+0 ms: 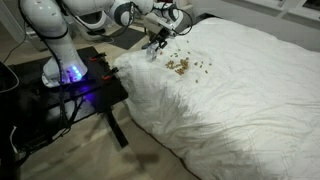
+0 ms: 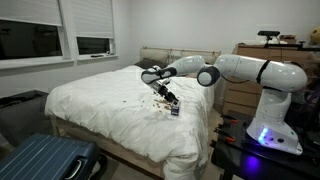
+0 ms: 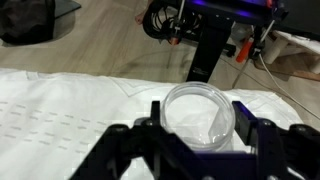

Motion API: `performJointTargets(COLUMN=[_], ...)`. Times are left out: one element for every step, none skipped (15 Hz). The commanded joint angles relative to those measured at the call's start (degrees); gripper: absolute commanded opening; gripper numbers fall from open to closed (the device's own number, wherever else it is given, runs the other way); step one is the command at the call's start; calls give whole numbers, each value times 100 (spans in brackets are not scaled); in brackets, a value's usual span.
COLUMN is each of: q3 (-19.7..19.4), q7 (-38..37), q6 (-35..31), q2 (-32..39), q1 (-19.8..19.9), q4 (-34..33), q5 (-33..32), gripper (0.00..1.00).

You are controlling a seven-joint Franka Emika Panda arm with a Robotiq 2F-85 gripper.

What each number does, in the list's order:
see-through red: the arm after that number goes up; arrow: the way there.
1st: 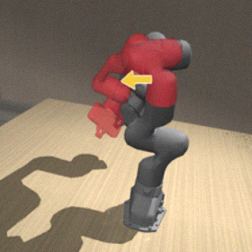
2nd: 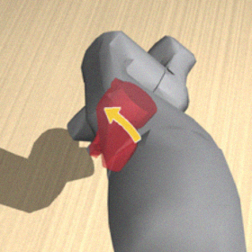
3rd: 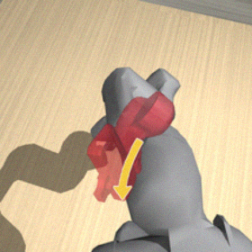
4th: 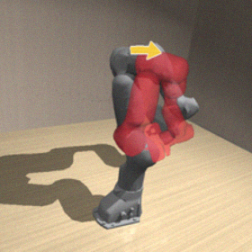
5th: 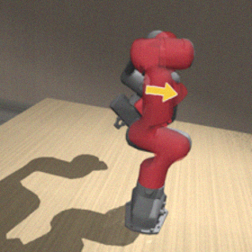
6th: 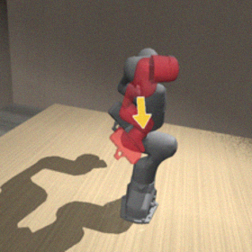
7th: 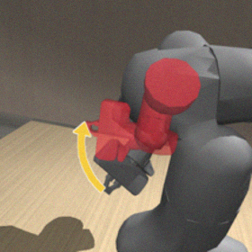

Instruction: Pour the contents in the jar on the bed

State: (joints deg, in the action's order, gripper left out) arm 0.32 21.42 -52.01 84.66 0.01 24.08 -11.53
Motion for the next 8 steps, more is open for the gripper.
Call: performJointTargets(q3=[-102,-99,-92,-81,-75,-73,-71,-75], q7=[-109,-148,-171,-199,-247,-273,-331,-399], q6=[-142,-183,-226,-282,-359,-406,-491,-565], q2=[5,8,10,11,13,19,24,28], q1=[-54,-56,-54,-48,-43,-43,-41,-44], q4=[36,54,71,100,137,157,180,198], q5=[83,95,109,132,157,174,197,207], gripper=[45,45,45,45,45,45,45,45])
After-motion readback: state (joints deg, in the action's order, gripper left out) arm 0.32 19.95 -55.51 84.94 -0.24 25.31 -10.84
